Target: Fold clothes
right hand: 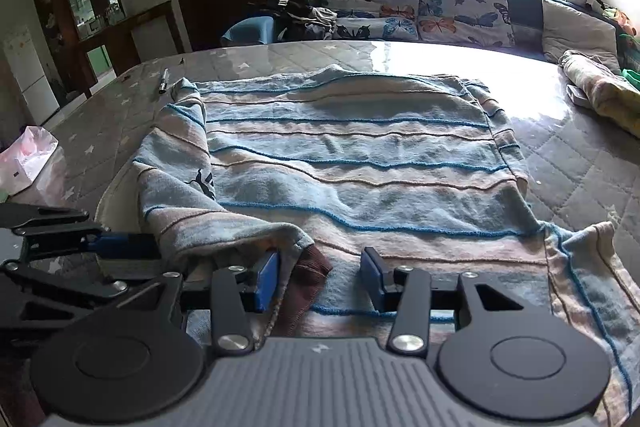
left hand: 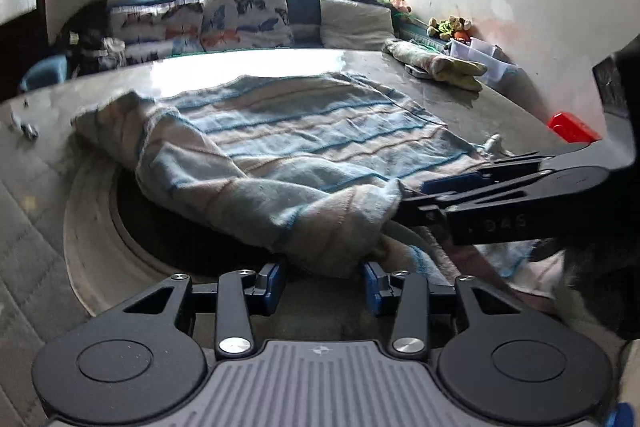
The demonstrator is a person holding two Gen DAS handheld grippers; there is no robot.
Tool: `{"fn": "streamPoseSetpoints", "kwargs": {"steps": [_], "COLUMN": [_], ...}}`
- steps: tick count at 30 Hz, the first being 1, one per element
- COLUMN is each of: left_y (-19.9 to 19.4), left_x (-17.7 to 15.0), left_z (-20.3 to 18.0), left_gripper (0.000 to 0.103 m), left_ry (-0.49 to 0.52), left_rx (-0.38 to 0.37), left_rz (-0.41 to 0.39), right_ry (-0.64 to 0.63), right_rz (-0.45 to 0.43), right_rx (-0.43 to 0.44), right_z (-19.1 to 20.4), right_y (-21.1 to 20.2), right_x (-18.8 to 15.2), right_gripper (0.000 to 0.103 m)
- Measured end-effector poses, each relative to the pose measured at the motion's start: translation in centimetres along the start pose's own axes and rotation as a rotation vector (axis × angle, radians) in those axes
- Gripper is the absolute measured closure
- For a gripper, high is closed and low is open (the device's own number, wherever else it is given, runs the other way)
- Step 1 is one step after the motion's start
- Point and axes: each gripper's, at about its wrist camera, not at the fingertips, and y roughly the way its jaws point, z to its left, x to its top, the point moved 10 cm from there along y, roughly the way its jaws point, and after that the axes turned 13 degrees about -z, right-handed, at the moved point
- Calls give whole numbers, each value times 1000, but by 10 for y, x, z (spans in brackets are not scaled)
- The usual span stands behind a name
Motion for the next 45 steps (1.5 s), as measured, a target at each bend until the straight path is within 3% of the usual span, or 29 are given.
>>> {"fn": "streamPoseSetpoints", "kwargs": {"steps": [3,8,10,16,21,27,29,30,32,37,45], "left_y": [-5,-15,-19,-5,6,19,24,25,24,3,-29], "left_x": [13,35,44,20,-2,-28,-27,-25,-20,2,15], "left_z": [1,2,2,-5,-12,-19,-17,-15,-11,-5,-12], "left_gripper": [95,102,102,98,75,74,73,75,93,96,95], "left_ry": [52,138,173,196,213,234,239,234,229,262,513], "left_rx": [29,78,97,72,48,19,46,52,63,109,220], "left_rz": [-51,-136,-170,-103,-42,32,22,13,-6,-87,-155], "right_ry": [5,-2,-15,-19,-16,-6,-1,1,3,17,19], "right_rz": [-4,-8,-10,-9,-5,-4,-5,-7,-9,-11,-7], "right_rx": [-4,-10,-18,-20,-23,-24,-22,-22,-22,-14,6], "right_z": [-1,0,0,0,1,0,-1,-1,-1,-2,4], "right_y": [-1,-1,0,0,0,1,0,0,0,0,-2], "right_x": [0,-1,-2,-1,-1,0,0,0,-1,0,-1], "right_gripper": [59,59,59,59,57,57,57,57,57,57,50]}}
